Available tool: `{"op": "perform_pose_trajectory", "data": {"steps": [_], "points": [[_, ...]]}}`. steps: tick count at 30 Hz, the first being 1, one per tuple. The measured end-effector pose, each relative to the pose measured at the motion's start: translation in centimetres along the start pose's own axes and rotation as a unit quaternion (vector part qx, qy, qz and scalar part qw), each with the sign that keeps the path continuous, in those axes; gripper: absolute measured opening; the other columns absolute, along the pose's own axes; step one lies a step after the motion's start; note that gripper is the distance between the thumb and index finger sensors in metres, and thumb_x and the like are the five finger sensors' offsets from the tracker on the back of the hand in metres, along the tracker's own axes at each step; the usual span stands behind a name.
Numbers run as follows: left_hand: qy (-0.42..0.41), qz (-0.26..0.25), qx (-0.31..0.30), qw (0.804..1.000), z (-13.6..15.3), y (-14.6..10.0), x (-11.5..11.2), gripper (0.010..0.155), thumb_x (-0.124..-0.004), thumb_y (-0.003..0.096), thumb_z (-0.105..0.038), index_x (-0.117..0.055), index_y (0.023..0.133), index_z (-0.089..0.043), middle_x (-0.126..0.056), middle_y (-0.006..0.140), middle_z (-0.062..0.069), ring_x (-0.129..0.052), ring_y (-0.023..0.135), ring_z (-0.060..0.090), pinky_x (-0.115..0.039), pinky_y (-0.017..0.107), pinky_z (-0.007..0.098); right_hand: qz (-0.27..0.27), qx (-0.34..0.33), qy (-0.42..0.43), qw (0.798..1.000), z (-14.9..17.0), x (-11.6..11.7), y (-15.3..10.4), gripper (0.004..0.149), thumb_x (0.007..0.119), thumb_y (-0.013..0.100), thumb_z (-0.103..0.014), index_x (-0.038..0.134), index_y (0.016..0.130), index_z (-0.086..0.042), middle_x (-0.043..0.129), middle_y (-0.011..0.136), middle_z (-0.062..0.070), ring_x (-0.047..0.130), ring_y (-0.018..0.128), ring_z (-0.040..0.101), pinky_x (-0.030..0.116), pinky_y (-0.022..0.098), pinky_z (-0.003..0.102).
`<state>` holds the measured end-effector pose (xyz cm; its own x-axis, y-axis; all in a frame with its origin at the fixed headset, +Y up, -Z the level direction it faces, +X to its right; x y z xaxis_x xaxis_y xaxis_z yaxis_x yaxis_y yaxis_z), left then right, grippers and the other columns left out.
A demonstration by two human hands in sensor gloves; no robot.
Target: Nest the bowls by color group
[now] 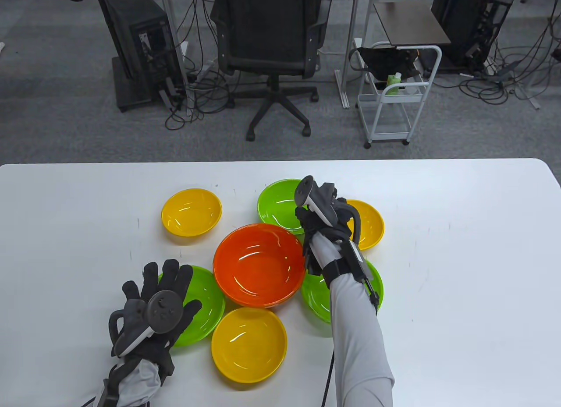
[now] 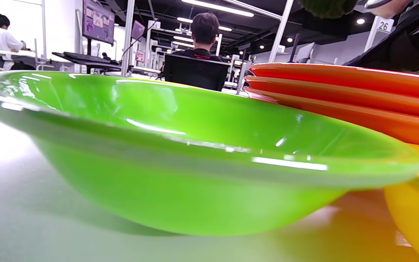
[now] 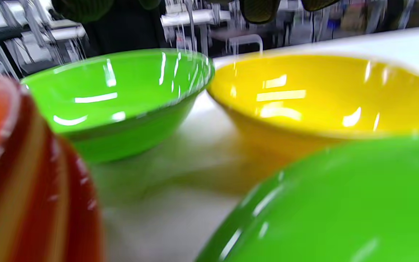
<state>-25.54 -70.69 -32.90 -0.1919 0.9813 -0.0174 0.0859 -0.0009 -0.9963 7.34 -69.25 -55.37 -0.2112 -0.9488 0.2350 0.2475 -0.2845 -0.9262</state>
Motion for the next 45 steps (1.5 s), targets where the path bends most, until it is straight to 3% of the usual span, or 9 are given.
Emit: {"op": "perform_pose_trajectory", "data": {"steps": [11,16,25,35,45], "points": [[-0.004,0.007,0.008,1.0,0.3,0.0,0.0,0.076,-0.064,0.0494,-0.057,-0.03,0.114,-0.034,-0.022,0.126,0.004,-0.016,0.113,0.044,-0.02,0.071,0.078,-0.127,0.056,0.105,0.985,2.1,2.5,3.0,0.068,0.057,0.056,-0.052,0.031,0.116,-0.033,0.016,0.124,0.021,0.037,0.109,0.05,0.041,0.075,0.07],[-0.007,0.008,0.01,1.0,0.5,0.1,0.0,0.076,-0.064,0.0494,-0.057,-0.03,0.114,-0.034,-0.022,0.126,0.005,-0.016,0.113,0.044,-0.02,0.071,0.078,-0.157,0.068,0.139,0.975,3.3,3.4,3.7,0.062,0.058,0.059,-0.047,0.034,0.115,-0.037,0.014,0.123,0.022,0.034,0.109,0.05,0.038,0.075,0.07],[-0.006,0.016,0.012,1.0,0.5,0.1,-0.2,0.076,-0.064,0.0493,-0.057,-0.03,0.114,-0.034,-0.022,0.126,0.004,-0.016,0.113,0.044,-0.02,0.071,0.078,-0.154,0.064,0.161,0.973,3.5,3.3,3.9,0.057,0.062,0.061,-0.036,0.039,0.114,-0.036,0.02,0.124,0.016,0.033,0.11,0.044,0.036,0.076,0.069],[-0.003,0.021,0.015,1.0,0.5,0.2,-0.3,0.076,-0.064,0.0494,-0.057,-0.03,0.114,-0.034,-0.022,0.126,0.005,-0.016,0.112,0.044,-0.02,0.071,0.078,-0.128,0.062,0.116,0.983,2.7,2.6,3.4,0.057,0.068,0.061,-0.029,0.046,0.114,-0.029,0.034,0.121,0.018,0.045,0.104,0.041,0.041,0.077,0.064],[-0.005,0.02,0.015,1.0,0.6,0.3,-0.2,0.076,-0.064,0.0493,-0.057,-0.03,0.114,-0.033,-0.023,0.126,0.005,-0.016,0.113,0.044,-0.02,0.071,0.078,-0.088,0.062,0.087,0.99,2.0,1.5,2.8,0.056,0.072,0.058,-0.024,0.055,0.111,-0.024,0.053,0.11,0.02,0.066,0.087,0.033,0.054,0.073,0.057]]}}
Point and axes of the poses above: the tracker on the back of each hand, its own z axis roughly to the little-finger side, its own y axis roughly from the wrist to the fingertips, x = y × z, the point moved 3 cm from there along y, roughly from the wrist to the fingertips
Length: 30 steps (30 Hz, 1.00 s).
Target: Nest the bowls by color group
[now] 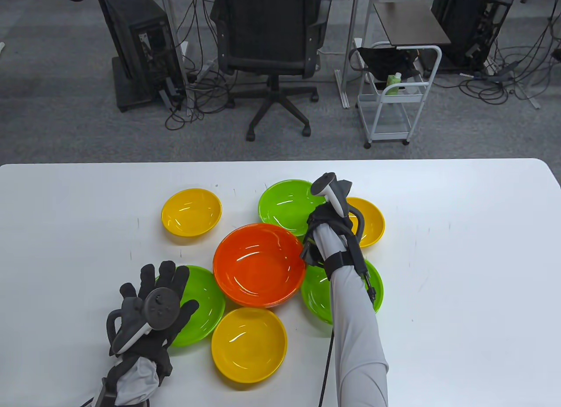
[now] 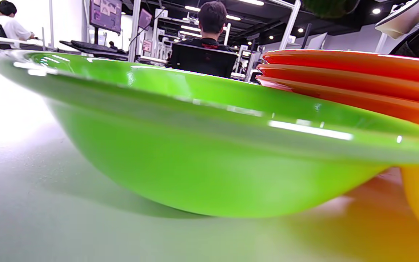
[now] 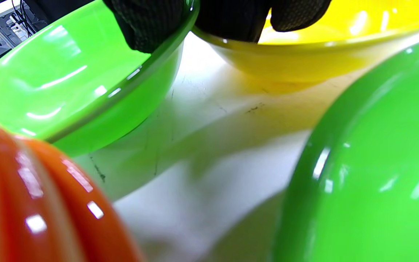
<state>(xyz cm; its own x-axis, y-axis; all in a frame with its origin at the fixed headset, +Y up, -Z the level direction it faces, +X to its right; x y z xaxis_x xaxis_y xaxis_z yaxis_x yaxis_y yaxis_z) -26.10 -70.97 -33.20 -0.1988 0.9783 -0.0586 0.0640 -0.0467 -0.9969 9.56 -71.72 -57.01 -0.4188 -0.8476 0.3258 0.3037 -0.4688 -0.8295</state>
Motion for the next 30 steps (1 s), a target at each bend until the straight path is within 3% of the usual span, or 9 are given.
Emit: {"op": "perform_pose_trajectory", "data": {"steps": [10,15,22,30], "points": [[-0.003,-0.003,-0.002,1.0,0.1,0.0,0.0,0.077,-0.064,0.0494,-0.057,-0.03,0.114,-0.033,-0.022,0.126,0.005,-0.016,0.113,0.044,-0.02,0.071,0.078,0.032,-0.011,0.064,0.997,-0.2,-0.9,-0.6,0.053,0.07,0.056,-0.019,0.058,0.108,-0.021,0.06,0.098,0.019,0.092,0.065,0.017,0.075,0.064,0.046],[-0.004,-0.004,-0.001,1.0,0.1,0.0,0.0,0.076,-0.064,0.0493,-0.057,-0.03,0.114,-0.033,-0.022,0.126,0.005,-0.016,0.113,0.044,-0.02,0.071,0.078,0.028,-0.028,0.097,0.994,-0.3,-0.6,-0.3,0.053,0.067,0.056,-0.016,0.056,0.108,-0.02,0.058,0.097,0.021,0.092,0.063,0.018,0.074,0.064,0.046],[-0.003,-0.008,-0.001,1.0,0.1,0.0,0.0,0.077,-0.064,0.0493,-0.057,-0.03,0.114,-0.033,-0.022,0.126,0.005,-0.016,0.113,0.044,-0.02,0.071,0.078,0.071,-0.046,0.147,0.985,0.5,-1.9,-1.2,0.053,0.067,0.056,-0.015,0.058,0.108,-0.019,0.058,0.094,0.023,0.093,0.06,0.021,0.073,0.064,0.046],[0.005,-0.007,-0.003,1.0,0.0,-0.1,-0.2,0.077,-0.064,0.0493,-0.057,-0.03,0.114,-0.033,-0.022,0.126,0.005,-0.016,0.112,0.044,-0.02,0.071,0.078,0.135,-0.111,0.22,0.96,1.8,-4.7,-4.3,0.052,0.066,0.056,-0.014,0.06,0.107,-0.019,0.059,0.094,0.023,0.093,0.058,0.022,0.073,0.063,0.046]]}}
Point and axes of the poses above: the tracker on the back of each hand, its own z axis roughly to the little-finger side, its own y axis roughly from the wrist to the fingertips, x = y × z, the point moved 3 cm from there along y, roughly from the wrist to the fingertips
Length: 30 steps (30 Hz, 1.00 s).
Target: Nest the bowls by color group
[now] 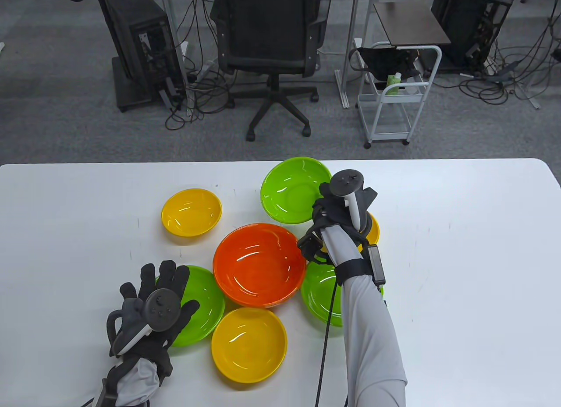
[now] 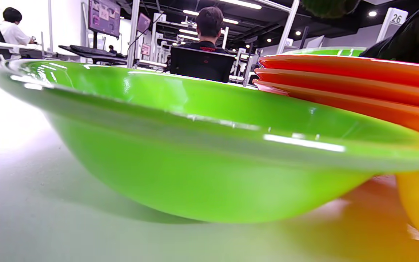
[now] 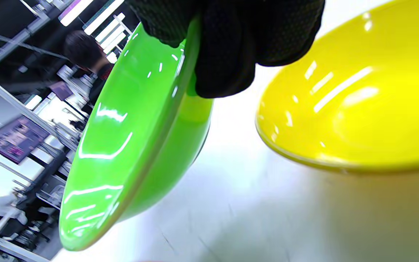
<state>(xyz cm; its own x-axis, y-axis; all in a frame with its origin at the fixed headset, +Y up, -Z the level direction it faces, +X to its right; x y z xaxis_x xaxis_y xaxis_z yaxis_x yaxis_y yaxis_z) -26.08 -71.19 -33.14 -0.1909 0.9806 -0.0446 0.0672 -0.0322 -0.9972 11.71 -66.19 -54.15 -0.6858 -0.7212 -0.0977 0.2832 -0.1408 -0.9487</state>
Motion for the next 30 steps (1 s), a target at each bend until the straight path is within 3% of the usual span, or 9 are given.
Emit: {"op": "perform_pose_trajectory", "data": {"steps": [11,18,24,30], "points": [[0.007,-0.002,-0.001,1.0,-0.2,-0.1,-0.1,0.077,-0.064,0.0493,-0.057,-0.03,0.114,-0.033,-0.022,0.126,0.005,-0.016,0.112,0.044,-0.02,0.071,0.078,0.067,-0.168,-0.019,0.983,-0.7,-5.4,-6.6,0.05,0.066,0.055,-0.016,0.063,0.105,-0.018,0.063,0.09,0.023,0.094,0.052,0.02,0.075,0.059,0.045],[0.004,-0.004,0.001,1.0,-0.1,-0.2,-0.1,0.077,-0.064,0.0493,-0.057,-0.03,0.114,-0.033,-0.022,0.126,0.005,-0.016,0.112,0.044,-0.02,0.071,0.078,0.071,-0.206,-0.026,0.976,1.9,-7.1,-11.1,0.05,0.066,0.054,-0.016,0.065,0.105,-0.017,0.065,0.088,0.025,0.095,0.049,0.019,0.077,0.057,0.045],[0.012,-0.003,-0.004,1.0,-0.4,-0.2,-0.3,0.076,-0.064,0.0492,-0.057,-0.03,0.114,-0.033,-0.022,0.126,0.005,-0.016,0.112,0.044,-0.02,0.071,0.078,0.121,-0.242,-0.096,0.958,4.8,-7.8,-15.1,0.049,0.067,0.054,-0.015,0.069,0.103,-0.016,0.067,0.087,0.025,0.096,0.046,0.02,0.078,0.055,0.046],[0.015,-0.001,-0.006,1.0,-0.5,-0.2,-0.4,0.076,-0.064,0.0493,-0.057,-0.03,0.114,-0.033,-0.023,0.126,0.005,-0.016,0.112,0.044,-0.02,0.071,0.078,0.118,-0.202,-0.109,0.966,7.9,-8.8,-16.8,0.049,0.068,0.053,-0.015,0.072,0.102,-0.015,0.069,0.085,0.026,0.096,0.044,0.02,0.079,0.053,0.046]]}}
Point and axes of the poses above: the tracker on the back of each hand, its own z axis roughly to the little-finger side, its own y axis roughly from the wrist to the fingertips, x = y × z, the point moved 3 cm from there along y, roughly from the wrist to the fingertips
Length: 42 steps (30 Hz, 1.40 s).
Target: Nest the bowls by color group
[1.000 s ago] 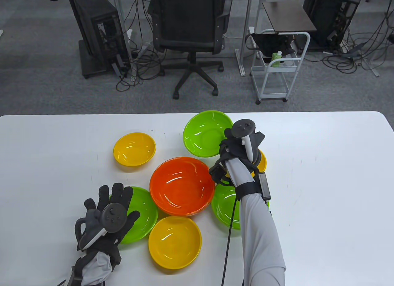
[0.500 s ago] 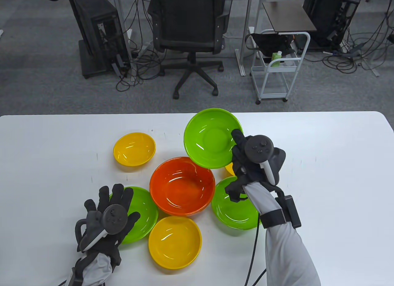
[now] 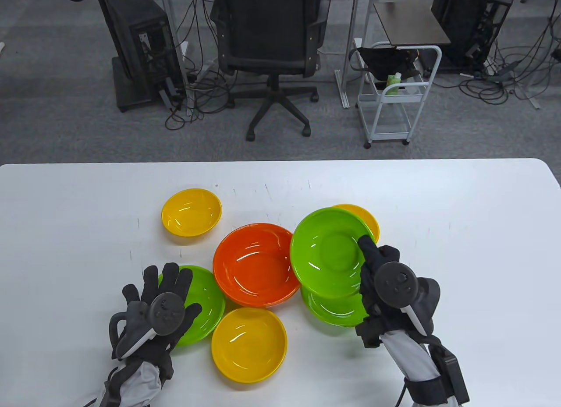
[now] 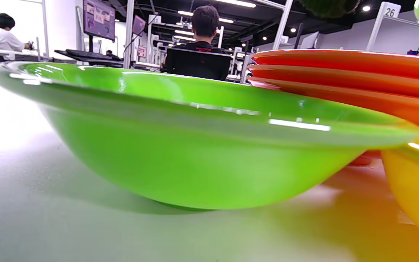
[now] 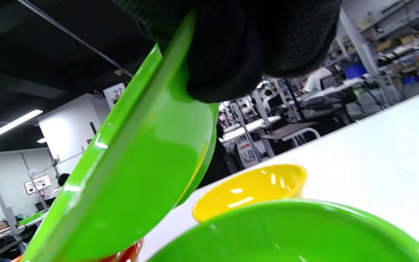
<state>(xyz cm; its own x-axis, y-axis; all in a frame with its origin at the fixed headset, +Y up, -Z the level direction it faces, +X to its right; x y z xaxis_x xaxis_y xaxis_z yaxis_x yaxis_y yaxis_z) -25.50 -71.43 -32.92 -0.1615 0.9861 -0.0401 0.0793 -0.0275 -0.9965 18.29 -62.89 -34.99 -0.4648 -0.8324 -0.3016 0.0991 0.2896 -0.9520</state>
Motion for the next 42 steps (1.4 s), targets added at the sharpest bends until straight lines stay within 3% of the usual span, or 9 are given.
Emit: {"op": "perform_pose_trajectory", "data": {"steps": [3,12,21,34,42], "points": [[-0.001,0.0,-0.001,1.0,-0.1,0.0,0.0,0.077,-0.064,0.0493,-0.057,-0.03,0.114,-0.033,-0.022,0.126,0.005,-0.016,0.112,0.044,-0.02,0.071,0.078,-0.043,0.026,-0.004,0.999,1.2,0.2,-0.1,0.049,0.068,0.053,-0.015,0.073,0.102,-0.014,0.07,0.084,0.026,0.097,0.042,0.02,0.08,0.053,0.045],[0.004,0.003,-0.001,1.0,-0.1,0.0,-0.1,0.077,-0.064,0.0493,-0.057,-0.03,0.114,-0.033,-0.023,0.126,0.005,-0.016,0.112,0.044,-0.02,0.071,0.078,-0.1,0.077,-0.018,0.992,3.3,0.7,-0.2,0.05,0.068,0.053,-0.015,0.073,0.102,-0.013,0.071,0.083,0.028,0.097,0.041,0.019,0.08,0.052,0.045],[0.004,0.007,-0.002,1.0,-0.2,0.0,-0.1,0.077,-0.064,0.0492,-0.057,-0.03,0.114,-0.033,-0.023,0.126,0.005,-0.016,0.112,0.044,-0.02,0.071,0.078,-0.151,0.112,-0.038,0.981,4.8,2.9,-0.2,0.051,0.067,0.053,-0.015,0.071,0.104,-0.011,0.069,0.083,0.029,0.096,0.041,0.018,0.08,0.052,0.046],[-0.005,0.013,0.007,1.0,0.2,0.1,-0.1,0.076,-0.064,0.0493,-0.057,-0.03,0.114,-0.033,-0.023,0.126,0.005,-0.016,0.112,0.044,-0.02,0.071,0.078,-0.203,0.126,-0.12,0.964,5.9,5.1,-0.6,0.05,0.064,0.057,-0.021,0.065,0.107,-0.019,0.066,0.098,0.022,0.087,0.072,0.029,0.066,0.064,0.057],[-0.01,0.015,0.014,1.0,0.6,0.0,0.1,0.076,-0.064,0.0493,-0.057,-0.031,0.114,-0.033,-0.023,0.126,0.005,-0.016,0.112,0.044,-0.02,0.071,0.078,-0.215,0.121,-0.167,0.954,6.0,6.6,-1.0,0.05,0.064,0.058,-0.025,0.063,0.108,-0.022,0.065,0.106,0.021,0.083,0.084,0.035,0.063,0.067,0.061]]}}
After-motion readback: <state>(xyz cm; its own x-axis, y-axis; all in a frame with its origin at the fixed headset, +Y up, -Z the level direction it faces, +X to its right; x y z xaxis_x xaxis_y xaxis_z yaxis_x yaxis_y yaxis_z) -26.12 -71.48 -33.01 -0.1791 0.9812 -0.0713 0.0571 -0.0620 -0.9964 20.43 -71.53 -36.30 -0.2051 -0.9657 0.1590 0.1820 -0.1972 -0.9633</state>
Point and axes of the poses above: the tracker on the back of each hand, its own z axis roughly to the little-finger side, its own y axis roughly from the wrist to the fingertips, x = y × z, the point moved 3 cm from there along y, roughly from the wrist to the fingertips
